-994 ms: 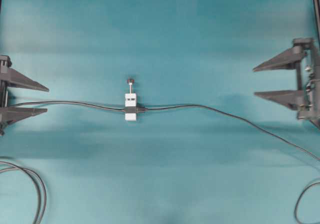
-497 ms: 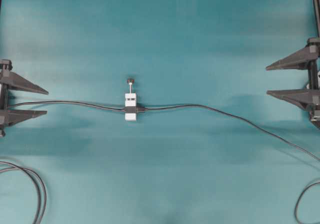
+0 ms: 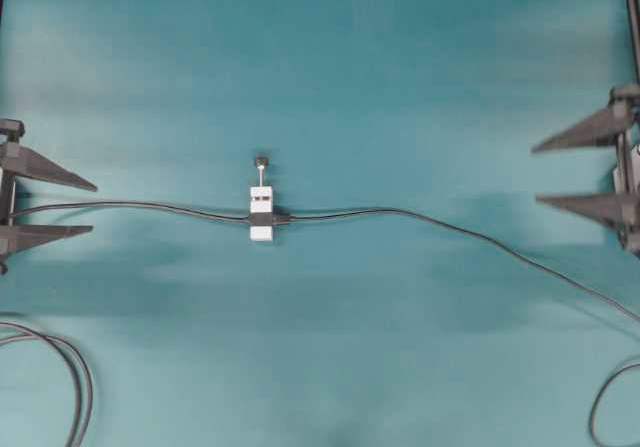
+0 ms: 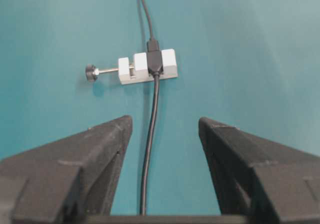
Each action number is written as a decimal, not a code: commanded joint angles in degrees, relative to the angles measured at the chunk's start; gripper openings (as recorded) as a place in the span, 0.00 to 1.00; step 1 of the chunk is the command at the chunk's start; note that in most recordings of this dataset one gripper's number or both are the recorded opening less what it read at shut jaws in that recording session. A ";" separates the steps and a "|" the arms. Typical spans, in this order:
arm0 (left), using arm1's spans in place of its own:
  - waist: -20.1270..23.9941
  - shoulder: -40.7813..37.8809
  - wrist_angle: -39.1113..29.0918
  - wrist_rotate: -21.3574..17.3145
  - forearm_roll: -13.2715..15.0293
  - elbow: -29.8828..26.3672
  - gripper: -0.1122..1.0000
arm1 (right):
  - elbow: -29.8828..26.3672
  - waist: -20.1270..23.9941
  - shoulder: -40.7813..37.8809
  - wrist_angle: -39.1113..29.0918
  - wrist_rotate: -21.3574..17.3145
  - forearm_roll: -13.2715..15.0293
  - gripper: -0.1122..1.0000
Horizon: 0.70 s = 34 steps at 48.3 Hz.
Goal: Insert the USB cable into the female connector supported by the left arm.
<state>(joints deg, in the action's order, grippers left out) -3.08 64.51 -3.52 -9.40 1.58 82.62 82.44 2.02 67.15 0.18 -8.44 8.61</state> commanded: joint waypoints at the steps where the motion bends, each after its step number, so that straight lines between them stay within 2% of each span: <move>1: -0.35 -0.44 0.00 -0.44 0.09 -1.23 0.72 | -1.93 5.36 -0.35 -4.92 0.09 0.18 0.74; 3: -0.44 -0.44 0.00 -0.44 0.09 -0.97 0.72 | -2.20 8.00 -0.35 -7.82 0.00 0.09 0.74; 6: -0.79 -0.44 0.00 -0.44 0.09 -0.70 0.72 | -2.20 9.67 -0.35 -7.82 0.09 0.18 0.74; 18: -1.23 -0.26 2.11 -0.88 0.09 1.76 0.72 | -1.93 9.67 -0.35 -7.21 -0.53 0.18 0.74; 24: -0.44 -0.18 4.57 -0.62 0.09 2.99 0.72 | -1.67 7.82 -0.35 -6.77 -1.14 0.18 0.74; 34: 2.11 -0.18 7.21 -0.70 0.09 4.39 0.72 | -0.09 1.49 -0.35 -4.04 -1.93 0.18 0.74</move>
<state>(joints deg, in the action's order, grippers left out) -1.85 64.60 2.37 -9.40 1.58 87.45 82.44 5.63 67.15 -5.80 -10.46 8.61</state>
